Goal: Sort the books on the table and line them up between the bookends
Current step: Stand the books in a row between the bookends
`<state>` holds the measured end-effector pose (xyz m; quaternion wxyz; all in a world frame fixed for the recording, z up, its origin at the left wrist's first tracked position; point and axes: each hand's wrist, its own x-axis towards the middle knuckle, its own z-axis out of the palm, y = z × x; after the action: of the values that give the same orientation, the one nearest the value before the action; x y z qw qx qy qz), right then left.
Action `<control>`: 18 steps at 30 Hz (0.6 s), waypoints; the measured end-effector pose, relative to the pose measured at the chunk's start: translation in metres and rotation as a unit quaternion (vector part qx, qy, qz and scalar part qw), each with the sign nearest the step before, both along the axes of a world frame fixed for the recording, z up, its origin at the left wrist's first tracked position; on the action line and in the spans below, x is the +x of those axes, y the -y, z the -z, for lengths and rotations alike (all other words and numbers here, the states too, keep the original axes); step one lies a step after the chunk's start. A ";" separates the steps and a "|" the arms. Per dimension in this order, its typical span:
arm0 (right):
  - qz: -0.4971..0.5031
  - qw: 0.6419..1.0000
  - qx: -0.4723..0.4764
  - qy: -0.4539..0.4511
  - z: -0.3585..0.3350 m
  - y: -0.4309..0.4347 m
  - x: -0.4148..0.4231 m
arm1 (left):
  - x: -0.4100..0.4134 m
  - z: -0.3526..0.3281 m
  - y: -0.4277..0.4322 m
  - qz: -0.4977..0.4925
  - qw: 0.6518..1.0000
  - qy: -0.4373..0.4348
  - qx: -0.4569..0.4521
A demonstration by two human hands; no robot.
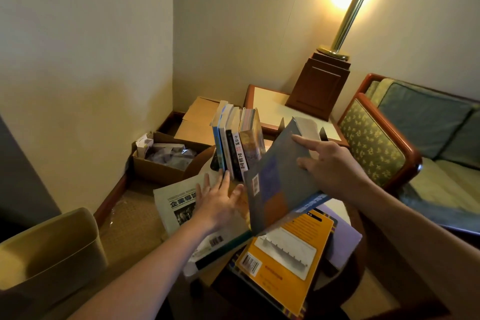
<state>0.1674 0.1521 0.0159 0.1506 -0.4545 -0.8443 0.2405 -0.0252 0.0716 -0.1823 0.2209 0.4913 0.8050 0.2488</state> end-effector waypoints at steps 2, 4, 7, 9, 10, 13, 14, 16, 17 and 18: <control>-0.002 0.998 0.057 0.003 -0.010 -0.005 0.006 | -0.016 0.009 0.007 0.012 0.998 -0.051 -0.045; -0.012 0.995 0.096 -0.001 -0.019 -0.010 0.010 | -0.028 0.023 0.015 0.036 0.992 -0.084 -0.084; -0.013 0.993 0.121 -0.007 -0.035 -0.019 0.010 | -0.032 0.037 0.025 0.051 0.986 -0.129 -0.097; -0.001 0.991 0.135 -0.017 -0.045 -0.025 0.003 | -0.033 0.038 0.023 0.041 0.986 -0.130 -0.092; 0.004 0.989 0.148 -0.018 -0.048 -0.028 -0.001 | -0.031 0.038 0.022 0.043 0.985 -0.135 -0.093; 0.004 0.981 0.193 -0.014 -0.053 -0.037 -0.021 | -0.026 0.041 0.021 0.047 0.980 -0.173 -0.083; 0.004 0.979 0.205 -0.014 -0.053 -0.039 -0.027 | -0.024 0.042 0.021 0.048 0.978 -0.185 -0.080; 0.001 0.975 0.220 -0.023 -0.051 -0.042 -0.040 | -0.021 0.045 0.022 0.048 0.977 -0.196 -0.074; 0.002 0.973 0.229 -0.024 -0.050 -0.043 -0.046 | -0.020 0.045 0.021 0.046 0.977 -0.196 -0.071; 0.004 0.972 0.235 -0.024 -0.048 -0.044 -0.052 | -0.020 0.045 0.021 0.046 0.977 -0.196 -0.069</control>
<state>0.1150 0.1962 0.0635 0.2749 -0.4039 -0.8713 0.0455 -0.0452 0.0510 -0.2273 0.1036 0.5504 0.8245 0.0812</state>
